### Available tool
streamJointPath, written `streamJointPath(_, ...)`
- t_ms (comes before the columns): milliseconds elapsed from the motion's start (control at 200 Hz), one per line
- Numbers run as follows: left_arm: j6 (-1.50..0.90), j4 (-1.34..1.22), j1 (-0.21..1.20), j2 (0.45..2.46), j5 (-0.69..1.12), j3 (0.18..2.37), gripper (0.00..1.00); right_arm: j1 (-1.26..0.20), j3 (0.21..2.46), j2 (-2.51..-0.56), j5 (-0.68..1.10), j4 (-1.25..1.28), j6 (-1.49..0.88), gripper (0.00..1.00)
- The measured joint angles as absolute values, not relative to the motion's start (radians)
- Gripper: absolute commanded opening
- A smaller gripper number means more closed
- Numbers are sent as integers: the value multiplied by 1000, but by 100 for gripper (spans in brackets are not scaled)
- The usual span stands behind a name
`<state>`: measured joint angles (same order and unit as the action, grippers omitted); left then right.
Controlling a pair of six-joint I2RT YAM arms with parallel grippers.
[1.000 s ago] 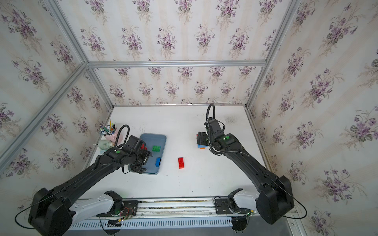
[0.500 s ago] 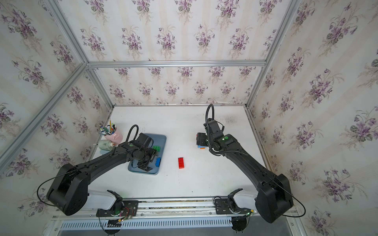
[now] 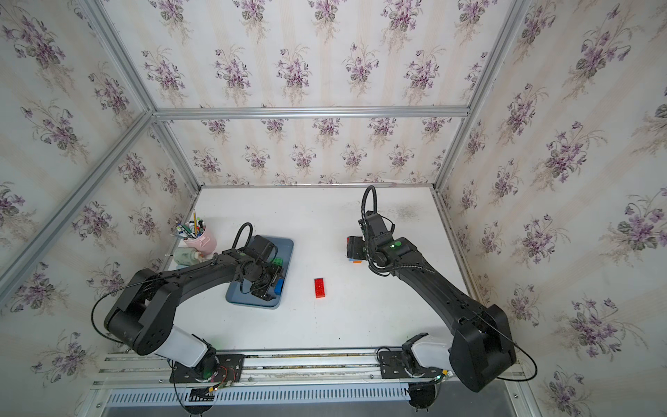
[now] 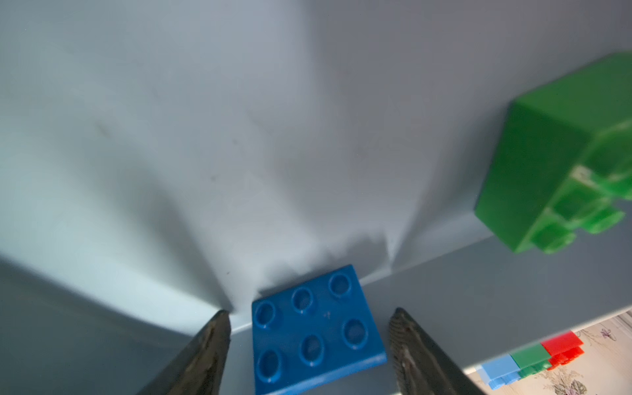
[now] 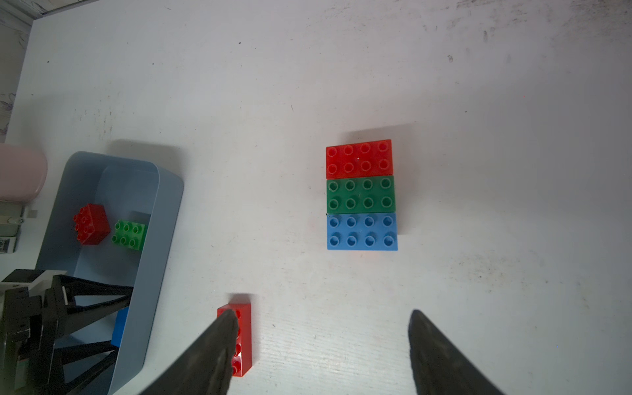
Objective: Assemble a rectangle with lego
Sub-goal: Pick up the lego brick from the center of the board, then place the lego brick at the center of the board.
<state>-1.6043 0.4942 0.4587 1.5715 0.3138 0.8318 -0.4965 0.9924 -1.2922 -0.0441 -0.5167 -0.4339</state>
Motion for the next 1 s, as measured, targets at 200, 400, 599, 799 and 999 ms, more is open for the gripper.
streamJointPath(200, -1603, 490, 458, 1586, 334, 832, 50, -496, 981, -1291, -45, -517, -434, 79)
streamJointPath(400, -1560, 511, 460, 1571, 313, 853, 39, -496, 977, -1291, -50, -517, -434, 79)
streamJointPath(599, -1447, 622, 465, 1493, 178, 953, 34, -496, 978, -1266, -114, -521, -447, 82)
streamJointPath(799, -1211, 729, 633, 1481, -51, 1179, 35, -367, 929, -1185, -225, -517, -525, 84)
streamJointPath(999, -965, 709, 899, 1690, -284, 1426, 35, 23, 737, -1072, -72, -487, -634, 82)
